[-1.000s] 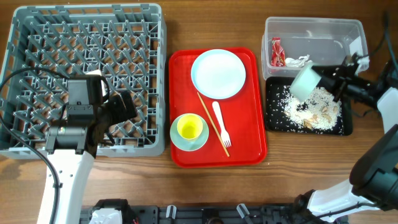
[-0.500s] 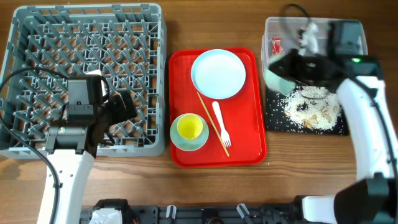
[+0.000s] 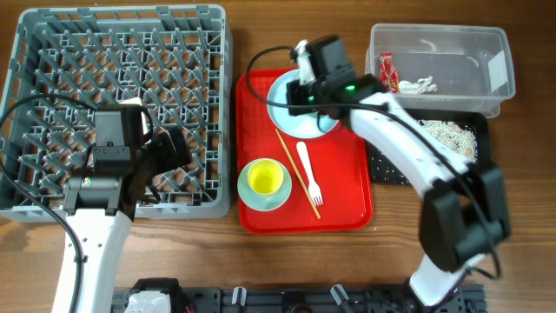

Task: Sort waste into correct bins and load items into the dishwasher rack

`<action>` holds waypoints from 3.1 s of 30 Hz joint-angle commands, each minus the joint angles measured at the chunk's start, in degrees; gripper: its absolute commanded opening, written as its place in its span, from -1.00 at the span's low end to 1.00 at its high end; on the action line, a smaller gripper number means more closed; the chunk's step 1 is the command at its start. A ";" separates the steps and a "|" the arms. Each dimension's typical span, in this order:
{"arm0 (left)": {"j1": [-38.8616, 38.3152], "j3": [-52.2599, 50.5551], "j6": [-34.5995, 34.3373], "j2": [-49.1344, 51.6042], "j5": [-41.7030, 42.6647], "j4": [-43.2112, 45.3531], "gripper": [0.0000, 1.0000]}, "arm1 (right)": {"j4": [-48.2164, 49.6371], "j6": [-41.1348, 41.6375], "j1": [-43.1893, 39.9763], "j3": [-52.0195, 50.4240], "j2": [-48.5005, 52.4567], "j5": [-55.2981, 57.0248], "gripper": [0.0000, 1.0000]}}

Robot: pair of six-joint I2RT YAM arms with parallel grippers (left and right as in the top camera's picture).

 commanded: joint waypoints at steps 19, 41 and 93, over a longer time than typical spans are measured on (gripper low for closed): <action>-0.11 0.87 -0.09 0.07 -0.76 0.17 1.00 | -20.26 -2.60 0.22 6.27 -4.92 -11.72 -0.21; -0.11 0.87 -0.09 0.07 -0.74 -0.07 1.00 | -27.41 5.05 11.80 -2.27 -0.02 -5.88 -0.51; -7.02 0.79 -11.89 8.55 76.43 67.12 0.81 | -20.96 2.05 -14.08 14.71 -8.04 -70.23 -0.91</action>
